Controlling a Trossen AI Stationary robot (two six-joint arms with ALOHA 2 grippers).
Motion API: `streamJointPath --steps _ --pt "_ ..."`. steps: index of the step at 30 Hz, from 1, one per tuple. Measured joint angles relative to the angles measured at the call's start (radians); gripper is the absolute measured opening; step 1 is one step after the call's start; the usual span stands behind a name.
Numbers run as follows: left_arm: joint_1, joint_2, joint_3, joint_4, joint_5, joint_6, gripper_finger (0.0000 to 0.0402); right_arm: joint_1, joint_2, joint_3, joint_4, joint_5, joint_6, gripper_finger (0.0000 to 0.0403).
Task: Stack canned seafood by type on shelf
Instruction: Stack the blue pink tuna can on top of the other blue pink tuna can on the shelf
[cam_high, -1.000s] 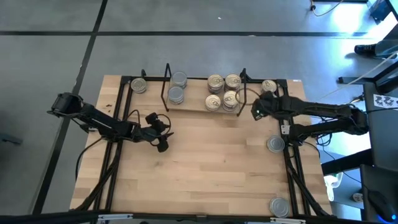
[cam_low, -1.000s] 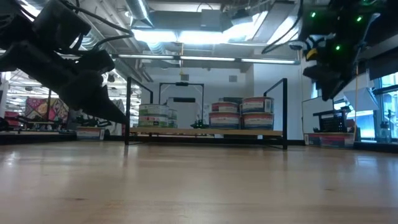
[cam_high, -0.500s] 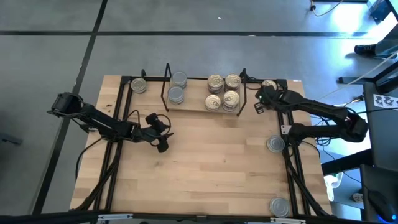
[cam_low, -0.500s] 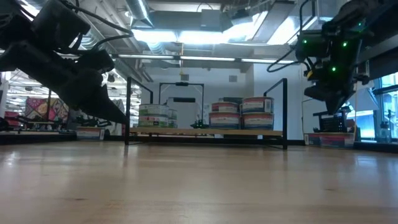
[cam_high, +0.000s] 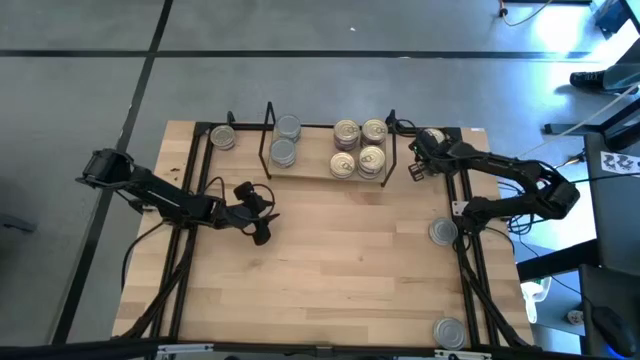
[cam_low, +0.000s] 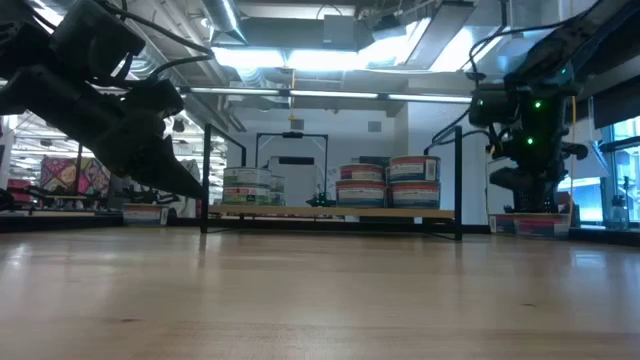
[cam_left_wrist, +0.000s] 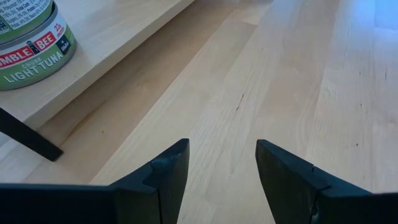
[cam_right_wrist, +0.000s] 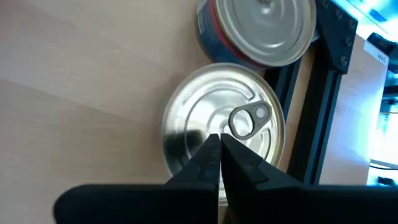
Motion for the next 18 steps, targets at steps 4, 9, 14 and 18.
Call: streamJointPath --steps 4,9,14,18 --pt "0.000 0.000 0.000 0.000 0.000 0.000 0.0184 -0.004 0.035 0.000 0.001 0.000 -0.039 0.0008" --pt "0.000 0.000 0.000 0.000 0.000 0.000 0.0184 -0.003 0.056 -0.001 0.021 0.005 -0.043 0.0006" --pt "0.000 0.000 0.000 0.000 0.000 0.000 0.0184 -0.001 0.060 -0.017 0.045 0.005 -0.063 0.0013" --pt "0.000 0.000 0.000 0.000 0.000 0.000 0.0184 0.000 0.058 -0.017 0.016 -0.001 -0.065 0.0009"
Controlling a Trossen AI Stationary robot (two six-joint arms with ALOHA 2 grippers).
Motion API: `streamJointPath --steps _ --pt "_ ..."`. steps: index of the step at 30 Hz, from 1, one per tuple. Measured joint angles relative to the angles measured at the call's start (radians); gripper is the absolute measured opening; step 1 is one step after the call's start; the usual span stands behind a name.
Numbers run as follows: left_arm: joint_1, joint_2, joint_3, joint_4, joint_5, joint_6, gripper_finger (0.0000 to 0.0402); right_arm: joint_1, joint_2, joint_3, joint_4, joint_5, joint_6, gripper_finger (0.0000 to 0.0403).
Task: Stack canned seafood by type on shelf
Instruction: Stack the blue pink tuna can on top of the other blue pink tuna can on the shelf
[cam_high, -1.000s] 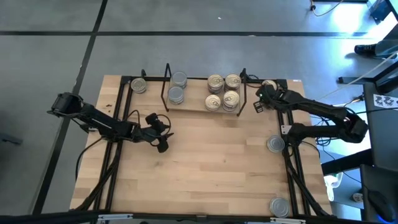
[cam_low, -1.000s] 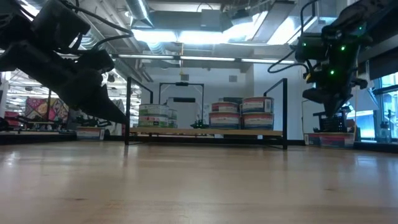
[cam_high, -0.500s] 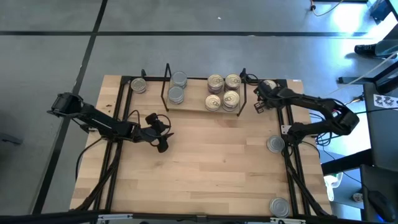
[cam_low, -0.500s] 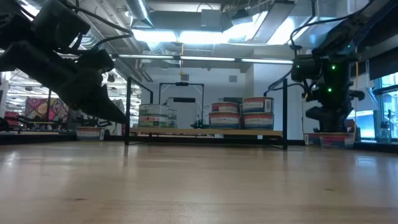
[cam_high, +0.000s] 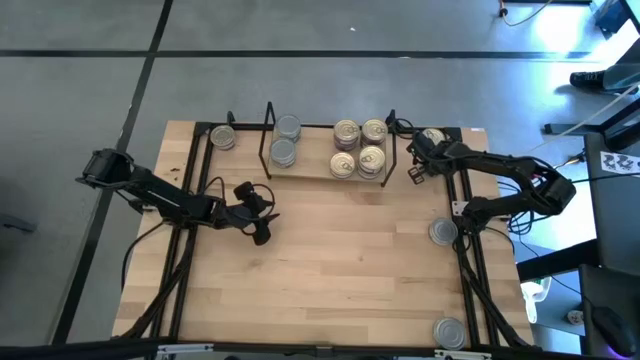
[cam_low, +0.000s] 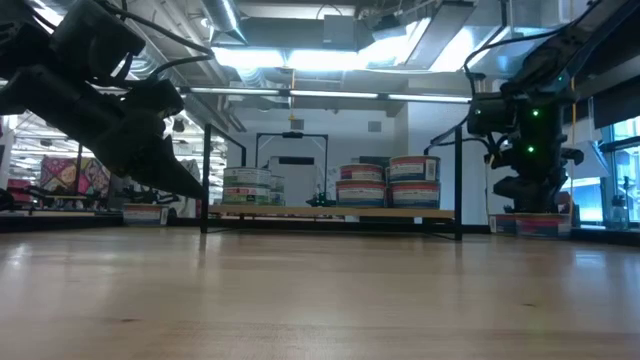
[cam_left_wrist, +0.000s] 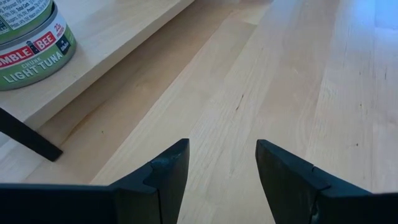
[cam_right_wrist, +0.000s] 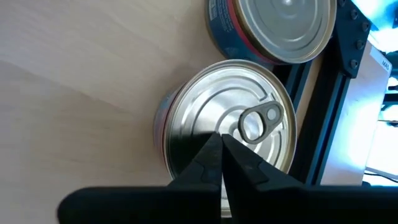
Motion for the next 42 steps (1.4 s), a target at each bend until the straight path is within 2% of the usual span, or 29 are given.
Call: streamJointPath --steps 5,11,17,21,27,42 --pt "0.000 0.000 0.000 0.000 0.000 0.000 0.0184 -0.001 -0.001 0.002 -0.012 -0.052 0.000 0.0007" --pt "0.000 0.000 0.000 0.000 0.000 0.000 0.0184 -0.001 -0.002 0.003 -0.052 -0.120 0.076 0.0011" --pt "0.000 0.000 0.000 0.000 0.000 0.000 0.0184 -0.001 -0.002 0.003 -0.059 -0.142 0.077 0.0011" --pt "0.000 0.000 0.000 0.000 0.000 0.000 0.0184 0.002 0.000 0.032 -0.130 -0.217 0.073 0.0011" --pt "0.001 0.000 0.000 0.001 0.000 0.000 0.0184 0.083 0.004 0.080 -0.243 -0.239 0.057 0.0011" --pt "0.002 0.000 0.000 0.002 0.000 0.000 0.0184 0.364 0.002 0.084 -0.272 -0.278 0.191 0.0011"
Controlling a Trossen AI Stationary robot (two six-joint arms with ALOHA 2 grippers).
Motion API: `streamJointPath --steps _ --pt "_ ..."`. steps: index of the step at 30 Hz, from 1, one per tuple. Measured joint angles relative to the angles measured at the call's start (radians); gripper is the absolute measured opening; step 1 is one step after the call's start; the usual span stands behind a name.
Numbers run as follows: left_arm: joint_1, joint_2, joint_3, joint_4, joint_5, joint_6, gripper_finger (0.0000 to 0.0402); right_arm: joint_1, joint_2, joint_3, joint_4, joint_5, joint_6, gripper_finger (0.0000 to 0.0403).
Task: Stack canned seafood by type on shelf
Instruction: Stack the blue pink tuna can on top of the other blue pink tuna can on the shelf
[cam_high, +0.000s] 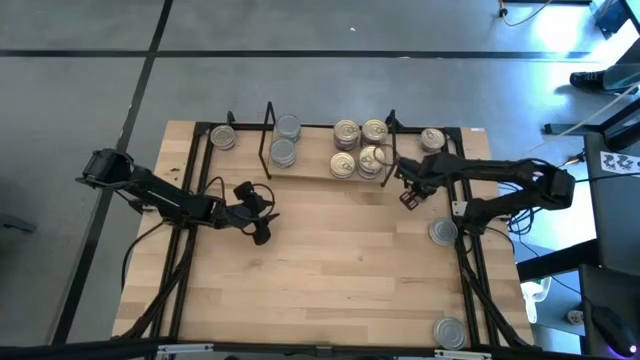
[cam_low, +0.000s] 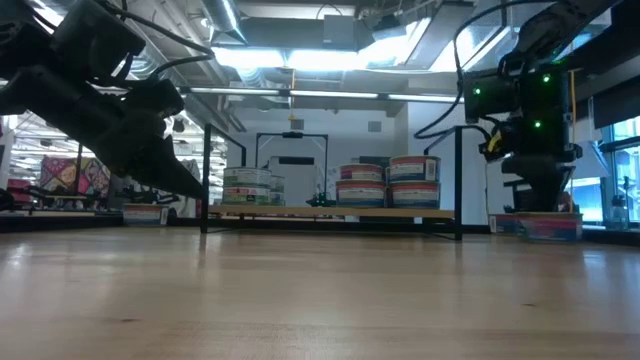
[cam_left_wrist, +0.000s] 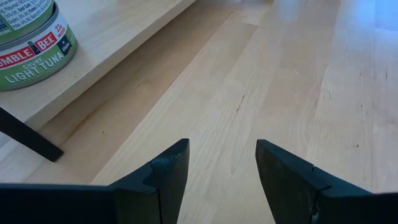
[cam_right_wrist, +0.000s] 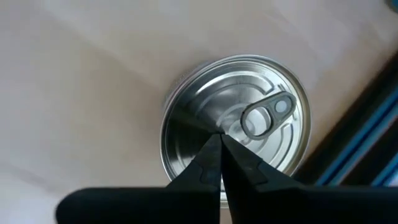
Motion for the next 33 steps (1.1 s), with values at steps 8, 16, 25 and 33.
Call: streamJointPath --steps 8,16,25,33 --pt "0.000 0.000 0.000 0.000 0.000 0.000 0.0184 0.174 -0.001 0.001 0.013 -0.028 0.103 0.0011" --pt "0.000 0.000 0.000 0.000 0.000 0.000 0.0184 0.329 -0.001 0.001 0.148 -0.094 0.130 0.0011" --pt "0.000 0.000 0.000 0.013 0.000 0.000 0.0184 0.467 0.090 0.003 0.389 -0.088 0.124 0.0011" --pt "0.000 0.000 0.003 0.064 0.000 0.000 0.0184 0.557 0.240 0.004 0.753 -0.033 0.030 0.0011"
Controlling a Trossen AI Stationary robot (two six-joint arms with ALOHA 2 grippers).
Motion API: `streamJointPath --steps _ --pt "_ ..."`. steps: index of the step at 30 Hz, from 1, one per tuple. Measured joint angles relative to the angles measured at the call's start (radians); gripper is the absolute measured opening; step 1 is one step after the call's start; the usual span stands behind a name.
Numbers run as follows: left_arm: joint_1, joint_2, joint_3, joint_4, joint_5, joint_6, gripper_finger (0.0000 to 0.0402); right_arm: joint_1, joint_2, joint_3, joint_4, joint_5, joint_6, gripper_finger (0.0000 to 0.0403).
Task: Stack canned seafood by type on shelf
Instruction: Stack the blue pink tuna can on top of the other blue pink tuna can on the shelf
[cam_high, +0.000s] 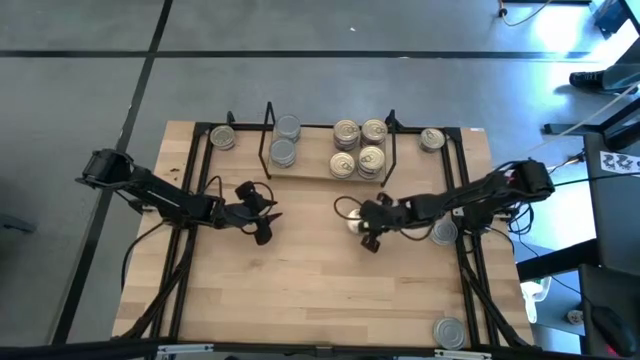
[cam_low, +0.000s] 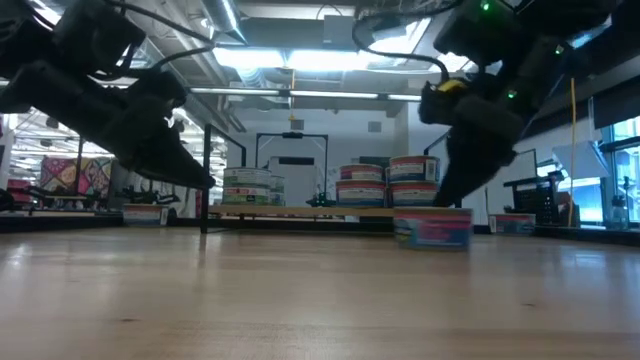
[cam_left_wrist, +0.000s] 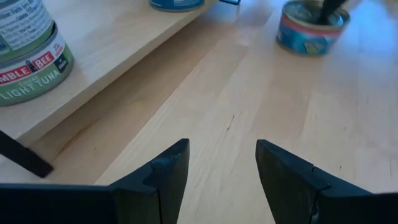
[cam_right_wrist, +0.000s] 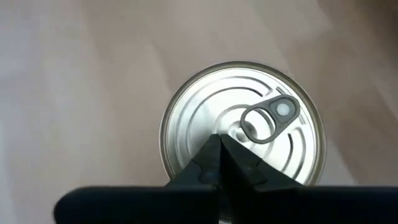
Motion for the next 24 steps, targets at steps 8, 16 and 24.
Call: streamJointPath --steps 8,16,24 --pt "-0.014 0.000 0.020 0.047 0.046 -0.001 0.0184 0.051 0.117 -0.003 0.320 0.029 -0.156 0.0011" --pt "-0.014 0.019 0.021 0.104 0.082 -0.004 0.0184 0.067 0.244 0.064 0.503 0.030 -0.292 0.0011" --pt "-0.014 0.180 0.135 0.130 0.111 0.063 0.0184 0.066 0.311 0.131 0.615 -0.018 -0.418 0.0011"
